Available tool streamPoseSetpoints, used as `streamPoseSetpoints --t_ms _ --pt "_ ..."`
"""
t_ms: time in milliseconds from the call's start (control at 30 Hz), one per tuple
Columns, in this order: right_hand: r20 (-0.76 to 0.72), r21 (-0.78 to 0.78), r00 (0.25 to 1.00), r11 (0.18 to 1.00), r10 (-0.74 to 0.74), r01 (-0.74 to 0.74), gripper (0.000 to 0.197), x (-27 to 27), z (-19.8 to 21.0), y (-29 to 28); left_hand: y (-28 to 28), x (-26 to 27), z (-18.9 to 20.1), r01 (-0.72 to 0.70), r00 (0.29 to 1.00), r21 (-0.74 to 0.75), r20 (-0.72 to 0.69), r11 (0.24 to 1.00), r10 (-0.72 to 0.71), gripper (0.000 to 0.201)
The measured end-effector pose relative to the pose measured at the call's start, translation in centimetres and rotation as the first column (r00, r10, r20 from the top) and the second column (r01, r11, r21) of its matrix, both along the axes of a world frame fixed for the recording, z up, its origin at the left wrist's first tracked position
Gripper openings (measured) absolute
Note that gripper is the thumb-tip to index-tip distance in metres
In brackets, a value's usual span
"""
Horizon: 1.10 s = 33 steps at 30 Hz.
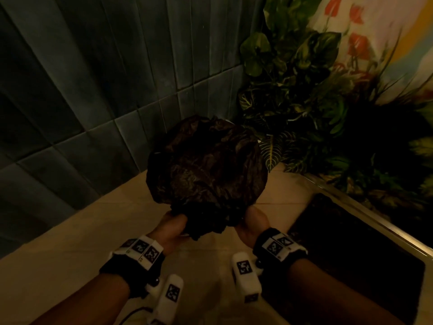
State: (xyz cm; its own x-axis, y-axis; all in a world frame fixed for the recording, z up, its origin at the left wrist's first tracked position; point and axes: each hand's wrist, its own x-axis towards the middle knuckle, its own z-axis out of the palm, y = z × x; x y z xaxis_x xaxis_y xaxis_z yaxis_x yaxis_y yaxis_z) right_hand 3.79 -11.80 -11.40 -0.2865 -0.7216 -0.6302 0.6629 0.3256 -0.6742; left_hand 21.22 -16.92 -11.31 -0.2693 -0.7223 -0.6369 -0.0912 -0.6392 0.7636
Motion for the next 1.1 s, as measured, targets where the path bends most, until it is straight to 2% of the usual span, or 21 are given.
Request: streamPoseSetpoints --t_ms 67,133,200,233,267,300,333,367,433,467,500,533,600,633,700,733,800,867,933,1067,1100 --pt "-0.059 0.035 0.995 0.996 0.081 -0.08 0.022 -0.7 0.5 0.1 -0.7 1.7 0.8 0.013 0.986 -0.121 0.164 0.993 0.007 0.021" --pt "-0.112 0.103 0.99 0.992 0.086 -0.075 0.018 -2.0 1.2 0.6 -1.8 3.7 2.5 -0.095 0.958 -0.307 0.23 0.947 0.171 0.01" --pt "-0.24 0.159 0.971 0.987 0.004 0.036 0.018 -3.8 2.4 1.0 -3.1 5.6 4.7 -0.289 0.924 -0.465 0.093 0.837 0.371 0.035" --pt "-0.348 0.16 0.936 0.982 -0.044 0.106 0.02 -4.6 3.1 1.0 -3.5 6.2 6.3 -0.332 0.918 -0.551 -0.003 0.766 0.395 0.038" --pt "-0.443 0.124 0.894 0.982 -0.076 0.145 0.022 -5.1 4.3 1.0 -4.0 6.2 7.9 -0.296 0.939 -0.634 -0.055 0.714 0.34 0.033" --pt "-0.499 0.067 0.863 0.989 -0.081 0.132 0.023 -5.4 5.7 0.9 -4.3 5.9 9.7 -0.164 0.974 -0.714 -0.007 0.68 0.227 0.029" --pt "-0.533 0.025 0.844 0.996 -0.06 0.086 0.025 -5.4 7.1 0.8 -4.7 5.4 11.1 0.056 0.98 -0.76 0.167 0.647 0.111 0.024" --pt "-0.552 0.009 0.834 1.0 -0.017 0.026 0.03 -5.3 8.2 0.5 -5.1 4.7 12.3 0.334 0.906 -0.717 0.423 0.612 0.001 0.021" --pt "-0.569 0.079 0.817 0.995 0.09 -0.055 0.051 -4.7 9.2 0.0 -5.6 3.1 13.8 0.763 0.541 -0.365 0.812 0.534 -0.218 0.031" --pt "-0.554 0.169 0.815 0.981 0.171 -0.092 0.069 -4.2 9.1 0.0 -5.6 2.5 13.9 0.839 0.389 -0.203 0.873 0.505 -0.295 0.038" --pt "-0.512 0.28 0.818 0.951 0.262 -0.129 0.093 -3.9 8.5 0.1 -5.5 1.9 13.6 0.855 0.317 -0.12 0.891 0.505 -0.326 0.043" --pt "-0.45 0.379 0.826 0.91 0.339 -0.167 0.117 -3.6 7.6 0.4 -5.4 1.6 13.0 0.838 0.325 -0.118 0.892 0.532 -0.313 0.047" --pt "-0.268 0.436 0.879 0.863 0.394 -0.254 0.137 -2.9 5.4 1.3 -4.3 1.8 11.4 0.724 0.478 -0.249 0.853 0.643 -0.209 0.056" --pt "-0.154 0.39 0.908 0.868 0.391 -0.308 0.132 -2.7 4.1 1.9 -3.4 2.0 10.4 0.607 0.597 -0.371 0.797 0.703 -0.095 0.065" --pt "0.102 0.124 0.919 0.912 0.381 -0.392 0.101 -2.1 2.0 2.8 -1.5 3.1 7.7 0.273 0.803 -0.525 0.586 0.806 0.109 0.081" --pt "0.185 -0.01 0.907 0.924 0.377 -0.382 0.082 -1.8 1.2 3.0 -0.3 3.6 6.3 0.119 0.874 -0.465 0.468 0.878 0.129 0.087" --pt "0.216 -0.111 0.928 0.952 0.303 -0.285 0.053 -1.6 -0.2 2.8 1.5 4.1 3.5 -0.079 0.966 -0.14 0.233 0.987 0.111 0.095" --pt "0.185 -0.124 0.96 0.974 0.21 -0.189 0.046 -1.2 -0.7 2.2 1.7 4.1 0.9 -0.12 0.993 0.085 0.0 0.989 0.121 0.076" --pt "0.182 -0.12 0.97 0.983 0.158 -0.138 0.044 -1.1 -1.2 1.6 1.2 3.3 -0.4 -0.162 0.968 0.124 -0.175 0.979 0.182 0.044" --pt "0.282 -0.125 0.958 0.992 0.043 -0.008 0.032 -0.7 -1.5 0.8 0.6 1.7 -1.0 -0.246 0.884 0.222 -0.348 0.944 0.312 0.033" --pt "0.331 -0.131 0.944 0.991 0.01 0.035 0.039 -0.5 -1.3 0.5 0.5 1.5 -1.0 -0.265 0.857 0.245 -0.384 0.933 0.344 0.031"
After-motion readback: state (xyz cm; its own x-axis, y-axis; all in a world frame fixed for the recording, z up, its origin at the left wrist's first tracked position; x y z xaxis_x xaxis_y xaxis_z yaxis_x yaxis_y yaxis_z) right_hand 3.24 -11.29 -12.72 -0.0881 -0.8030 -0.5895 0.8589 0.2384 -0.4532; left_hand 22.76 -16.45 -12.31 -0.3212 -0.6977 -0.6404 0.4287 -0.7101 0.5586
